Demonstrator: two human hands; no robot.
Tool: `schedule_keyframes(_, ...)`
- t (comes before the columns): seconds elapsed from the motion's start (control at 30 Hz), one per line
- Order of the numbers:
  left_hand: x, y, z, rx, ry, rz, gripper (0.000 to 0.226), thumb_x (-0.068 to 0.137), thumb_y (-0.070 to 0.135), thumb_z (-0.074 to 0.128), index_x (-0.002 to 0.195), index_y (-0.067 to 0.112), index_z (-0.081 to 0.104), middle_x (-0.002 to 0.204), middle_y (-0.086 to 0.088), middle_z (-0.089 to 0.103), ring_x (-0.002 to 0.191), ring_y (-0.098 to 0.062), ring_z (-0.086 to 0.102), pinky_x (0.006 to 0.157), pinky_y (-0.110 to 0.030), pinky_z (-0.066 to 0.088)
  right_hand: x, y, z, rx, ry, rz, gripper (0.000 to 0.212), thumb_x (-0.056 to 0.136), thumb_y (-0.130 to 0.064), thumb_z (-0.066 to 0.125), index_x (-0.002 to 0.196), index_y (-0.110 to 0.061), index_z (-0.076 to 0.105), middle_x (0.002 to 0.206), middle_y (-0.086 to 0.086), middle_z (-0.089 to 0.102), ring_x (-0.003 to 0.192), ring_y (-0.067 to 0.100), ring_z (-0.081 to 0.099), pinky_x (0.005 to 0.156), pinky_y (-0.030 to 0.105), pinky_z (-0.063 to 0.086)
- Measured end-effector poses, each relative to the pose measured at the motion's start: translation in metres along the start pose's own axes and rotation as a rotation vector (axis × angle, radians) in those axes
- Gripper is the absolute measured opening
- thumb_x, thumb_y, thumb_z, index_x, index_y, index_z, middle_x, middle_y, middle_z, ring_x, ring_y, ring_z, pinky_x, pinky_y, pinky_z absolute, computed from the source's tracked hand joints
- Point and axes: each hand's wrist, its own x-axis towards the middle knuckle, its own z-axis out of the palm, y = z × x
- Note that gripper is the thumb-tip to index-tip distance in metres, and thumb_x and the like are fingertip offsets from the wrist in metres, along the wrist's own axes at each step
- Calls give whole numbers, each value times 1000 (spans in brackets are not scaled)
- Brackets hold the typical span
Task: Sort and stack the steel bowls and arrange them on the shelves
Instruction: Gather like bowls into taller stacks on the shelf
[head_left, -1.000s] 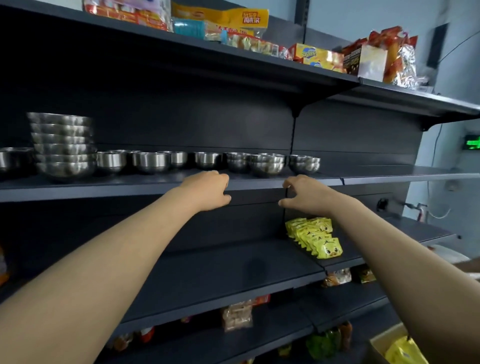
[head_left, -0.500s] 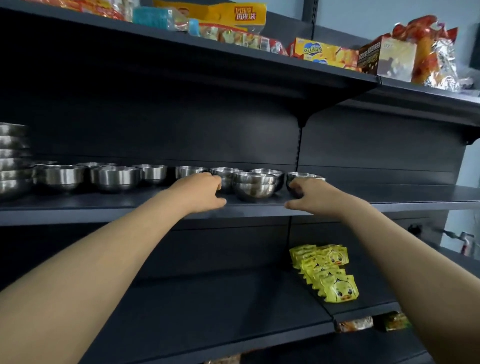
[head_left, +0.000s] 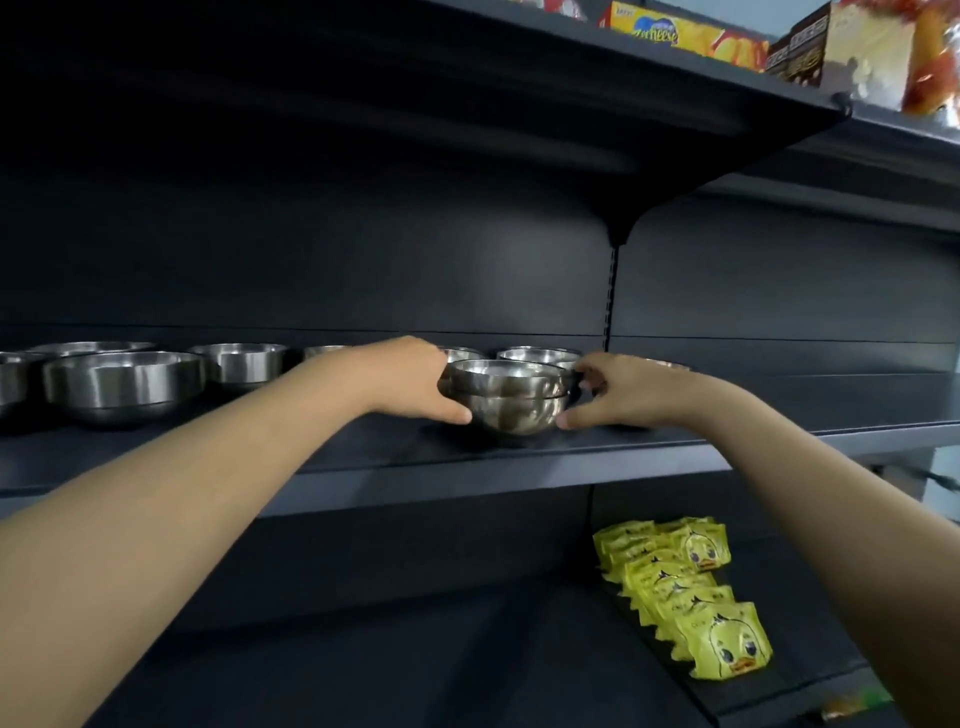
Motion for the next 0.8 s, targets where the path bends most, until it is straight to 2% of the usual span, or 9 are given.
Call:
schedule_keyframes(0.13,22,-14,11,-10,-1,15,56,81,59,58,98,5,58,99,-9,60,92,-24,57,81,-37,47,22,4,6,-11,-21,-39,73,70,-53,76,130,-22,48,112,-12,58,101,10,56,90,28,43)
schedule_keyframes(0.23,32,-20,14,-28,-35,29,59,78,62,58,105,9,56,102,-4,59,94,-22,56,83,-35,47,29,6,1,43,-74,-91,55,70,-47,78,114,-27,50,96,-16,58,90,4,57,78,19,41)
schedule_keyframes(0.3,37,-21,15,-47,-49,56,61,76,64,59,112,15,56,105,0,59,98,-19,55,88,-35,47,31,7,-2,86,-114,-126,49,72,-42,77,107,-34,44,92,-20,57,85,-2,55,73,11,39)
schedule_keyframes(0.37,41,-20,16,-80,-46,70,63,73,67,59,113,19,56,107,3,61,98,-17,56,89,-36,48,33,7,-2,134,-149,-158,42,72,-40,78,103,-35,50,91,-15,63,81,0,58,71,13,43)
schedule_keyframes(0.47,45,-18,22,-141,-61,34,73,66,74,59,117,23,53,110,7,60,100,-14,56,91,-34,48,42,12,2,180,-160,-222,36,69,-44,77,98,-39,56,103,-8,68,90,8,63,83,19,48)
schedule_keyframes(0.57,44,-16,27,-258,-55,-18,86,52,82,59,116,24,53,111,8,61,101,-13,57,92,-37,49,50,19,6,233,-139,-235,55,62,-51,77,109,-32,56,111,-8,66,104,9,60,94,22,46)
schedule_keyframes(0.63,42,-12,30,-418,-34,-50,68,61,67,71,114,26,53,113,10,60,105,-12,56,96,-36,46,53,23,9,263,-125,-246,78,54,-55,76,120,-17,55,113,-3,67,107,15,61,97,29,46)
schedule_keyframes(0.73,36,-3,33,-655,-19,-82,43,65,44,79,99,35,54,111,11,61,106,-11,57,101,-34,43,55,30,12,338,-125,-270,75,57,-49,78,117,-14,53,103,-11,67,99,12,62,83,12,46)
schedule_keyframes(0.8,31,1,32,-726,-1,-115,54,54,48,81,99,31,58,108,8,65,104,-13,60,101,-37,44,55,32,13,344,-105,-290,88,51,-56,81,126,-22,49,108,-11,64,101,9,60,80,12,44)
